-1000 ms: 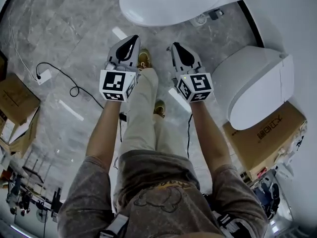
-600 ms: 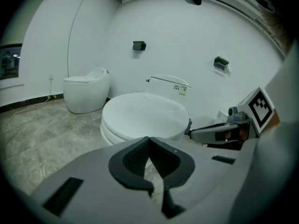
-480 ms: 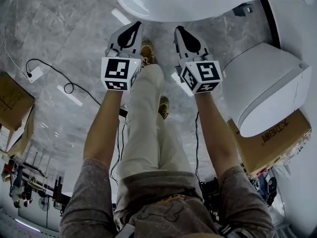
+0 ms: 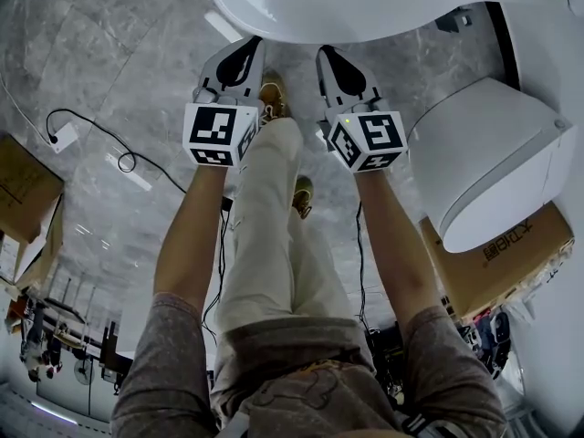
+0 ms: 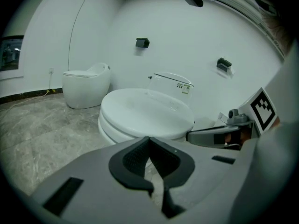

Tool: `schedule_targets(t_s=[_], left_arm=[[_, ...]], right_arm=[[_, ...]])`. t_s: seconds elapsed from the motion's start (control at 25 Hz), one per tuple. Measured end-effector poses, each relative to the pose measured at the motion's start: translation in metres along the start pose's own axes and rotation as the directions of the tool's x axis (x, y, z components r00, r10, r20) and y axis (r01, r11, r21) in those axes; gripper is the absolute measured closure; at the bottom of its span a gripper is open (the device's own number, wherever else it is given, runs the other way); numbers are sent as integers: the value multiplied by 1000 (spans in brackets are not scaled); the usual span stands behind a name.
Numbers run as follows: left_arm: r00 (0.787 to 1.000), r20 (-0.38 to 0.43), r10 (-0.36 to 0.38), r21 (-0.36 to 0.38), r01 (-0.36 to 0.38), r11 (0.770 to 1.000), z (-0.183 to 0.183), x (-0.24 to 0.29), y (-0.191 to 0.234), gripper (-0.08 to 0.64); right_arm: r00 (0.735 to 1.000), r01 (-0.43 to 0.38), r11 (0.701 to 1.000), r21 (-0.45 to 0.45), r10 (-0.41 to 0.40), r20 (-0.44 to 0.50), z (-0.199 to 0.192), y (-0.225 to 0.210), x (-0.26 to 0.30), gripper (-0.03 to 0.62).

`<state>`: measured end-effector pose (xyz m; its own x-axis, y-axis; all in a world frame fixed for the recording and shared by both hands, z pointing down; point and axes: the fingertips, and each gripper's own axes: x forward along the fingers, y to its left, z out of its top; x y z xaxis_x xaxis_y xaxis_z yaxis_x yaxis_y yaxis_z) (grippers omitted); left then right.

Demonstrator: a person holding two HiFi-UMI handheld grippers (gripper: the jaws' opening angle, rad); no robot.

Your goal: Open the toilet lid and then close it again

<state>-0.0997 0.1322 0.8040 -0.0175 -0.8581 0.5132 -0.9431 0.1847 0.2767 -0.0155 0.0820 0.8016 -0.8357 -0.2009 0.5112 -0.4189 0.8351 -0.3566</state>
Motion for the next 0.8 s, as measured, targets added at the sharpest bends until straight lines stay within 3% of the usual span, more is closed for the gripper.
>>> schedule_targets(t_s=[0.2,0.4,0.6,0.8], left_arm=[[1000,-7,-23,-17,22,1000,3,-4,-1,551],[1000,-12,-23,-22,23,1000,16,-11,-6,552],[999,4,-32,-14,32,999,47,-23,-15,552],[998,14,-58,23,57,998,88,-40,-31,552]], right_arm=[[1000,-5,1000,-6,5,31,10,8,-4,566],[995,1,1000,-2,-1,98,53,10,-6,566],[994,-7,999,-33,11,110,88,15,-12,566],[993,24,1000,5,-24,114,109,19,-39,566]])
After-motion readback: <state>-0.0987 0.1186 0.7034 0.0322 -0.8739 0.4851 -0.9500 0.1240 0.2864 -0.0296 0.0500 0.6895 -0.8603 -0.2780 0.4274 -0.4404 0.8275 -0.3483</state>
